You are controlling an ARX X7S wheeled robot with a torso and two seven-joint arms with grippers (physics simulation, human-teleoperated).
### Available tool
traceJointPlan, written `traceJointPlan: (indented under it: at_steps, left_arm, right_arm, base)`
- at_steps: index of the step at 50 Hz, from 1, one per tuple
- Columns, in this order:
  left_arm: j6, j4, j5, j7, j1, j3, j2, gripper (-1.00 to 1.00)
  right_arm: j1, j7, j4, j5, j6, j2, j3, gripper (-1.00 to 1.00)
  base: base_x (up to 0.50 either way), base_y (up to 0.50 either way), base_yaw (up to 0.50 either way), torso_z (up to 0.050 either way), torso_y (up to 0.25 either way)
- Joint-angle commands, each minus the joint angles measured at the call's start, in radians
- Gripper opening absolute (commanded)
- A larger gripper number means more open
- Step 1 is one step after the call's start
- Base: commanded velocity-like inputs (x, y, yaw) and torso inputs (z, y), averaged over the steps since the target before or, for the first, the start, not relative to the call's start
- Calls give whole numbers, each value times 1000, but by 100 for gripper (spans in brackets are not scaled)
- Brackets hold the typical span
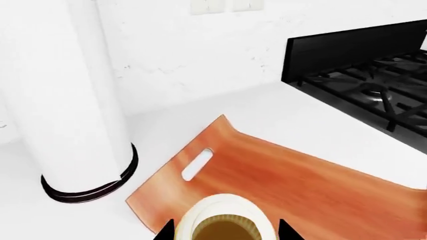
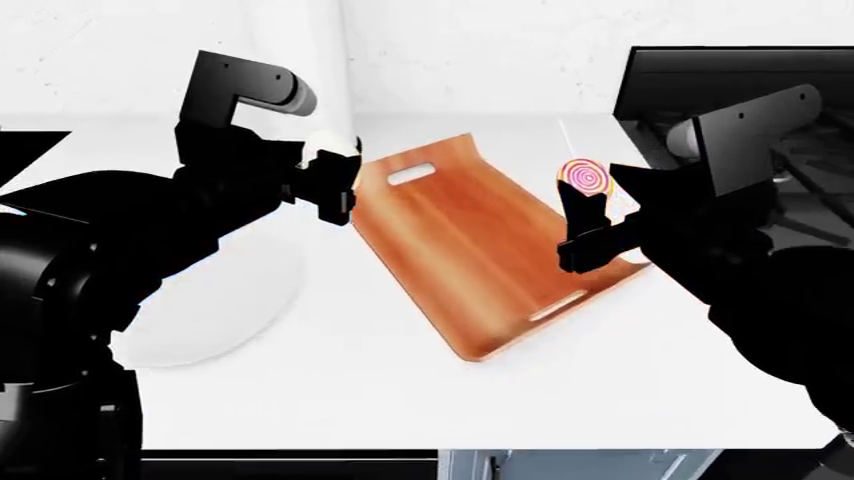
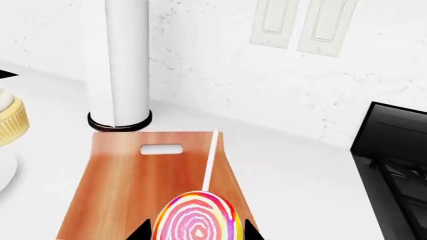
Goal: Move the dessert items from the plate to the tray.
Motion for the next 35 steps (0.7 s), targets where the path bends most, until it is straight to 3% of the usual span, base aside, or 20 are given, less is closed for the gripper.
traceJointPlan:
  at_steps: [1, 4, 26, 35]
  left_arm:
    - [3, -9, -7, -10, -4, -5, -1, -100]
    - [6, -14, -7, -11, -5, -5, -1, -100]
    - [19, -31, -12, -16, -5, 0, -1, -100]
    - [12, -23, -20, -23, -3, -4, 1, -100]
  right_arm:
    - [3, -1, 5, -6, 3, -2, -5, -100]
    - [6, -5, 8, -12, 1, 0, -15, -100]
    - [76, -41, 96, 68, 142, -55, -121, -100]
    - [180, -51, 216, 82, 207, -67, -140, -100]
  base:
    - [500, -1, 0, 0, 0]
    - [488, -1, 0, 0, 0]
    - [0, 0, 0, 0, 1]
    - [0, 0, 0, 0, 0]
